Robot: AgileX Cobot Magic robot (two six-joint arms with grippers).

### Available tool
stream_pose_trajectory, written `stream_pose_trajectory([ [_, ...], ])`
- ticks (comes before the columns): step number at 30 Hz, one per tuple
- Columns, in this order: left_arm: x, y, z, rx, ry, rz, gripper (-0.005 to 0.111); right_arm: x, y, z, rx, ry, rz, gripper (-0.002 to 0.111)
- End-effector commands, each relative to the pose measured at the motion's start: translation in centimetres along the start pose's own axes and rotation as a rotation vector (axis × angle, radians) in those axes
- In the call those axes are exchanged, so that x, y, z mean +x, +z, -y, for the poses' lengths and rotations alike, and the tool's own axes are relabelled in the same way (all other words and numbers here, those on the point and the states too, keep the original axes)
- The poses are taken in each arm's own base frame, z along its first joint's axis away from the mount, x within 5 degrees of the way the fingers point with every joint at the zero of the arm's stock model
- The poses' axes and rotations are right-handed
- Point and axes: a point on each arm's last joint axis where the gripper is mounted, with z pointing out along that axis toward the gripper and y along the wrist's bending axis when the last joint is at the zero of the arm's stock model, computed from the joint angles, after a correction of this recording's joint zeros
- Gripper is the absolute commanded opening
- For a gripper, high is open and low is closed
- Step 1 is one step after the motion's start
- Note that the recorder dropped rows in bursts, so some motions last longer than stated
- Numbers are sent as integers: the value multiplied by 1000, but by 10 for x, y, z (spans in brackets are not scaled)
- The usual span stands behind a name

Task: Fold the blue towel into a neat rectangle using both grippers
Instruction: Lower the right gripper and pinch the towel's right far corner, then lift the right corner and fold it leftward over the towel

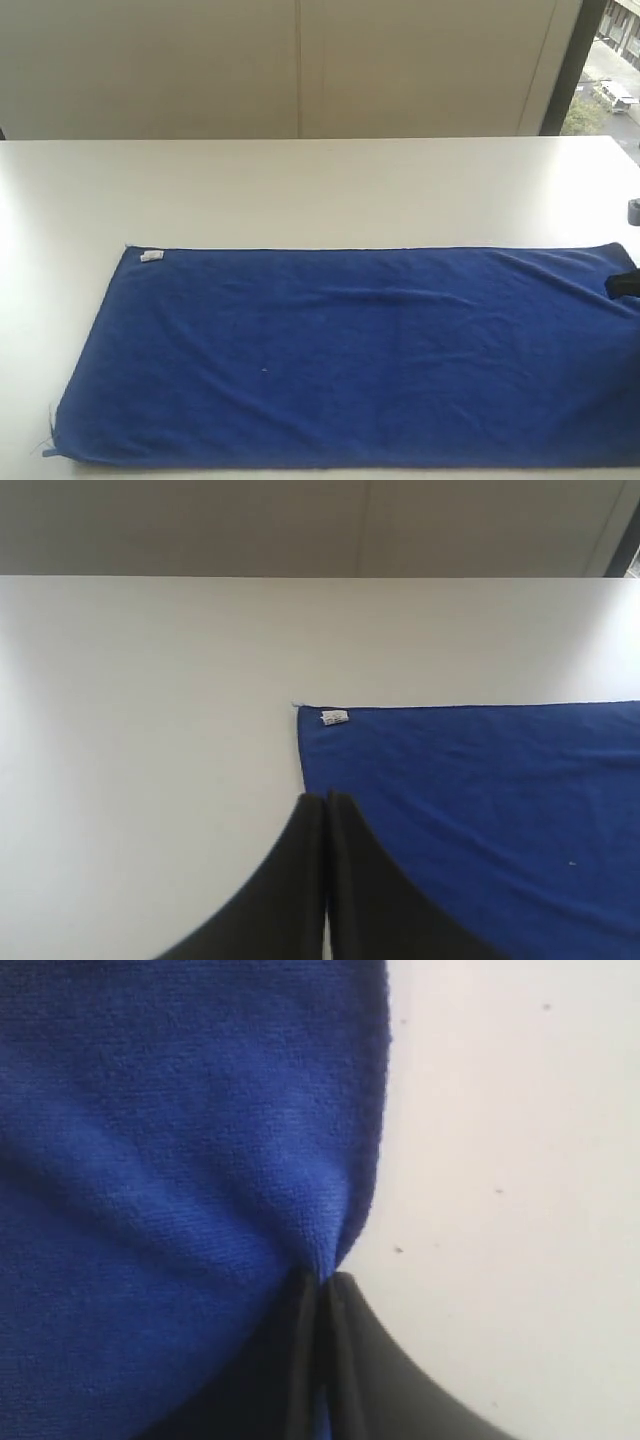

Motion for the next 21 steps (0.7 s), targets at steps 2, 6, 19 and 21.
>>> stream_pose_trajectory([
  [2, 2, 3, 0, 5, -21, -10, 0, -10, -7, 2, 18, 8, -18, 0],
  [6, 1, 3, 1, 9, -28, 3, 0, -23, -15, -38, -86, -62, -20, 0],
  [19, 1, 3, 2, 26, -54, 1, 0, -31, -51, -152, -149, -337, 78, 0],
  [21, 1, 3, 2, 28, -58, -3, 0, -31, -57, -164, -159, -362, 82, 0],
])
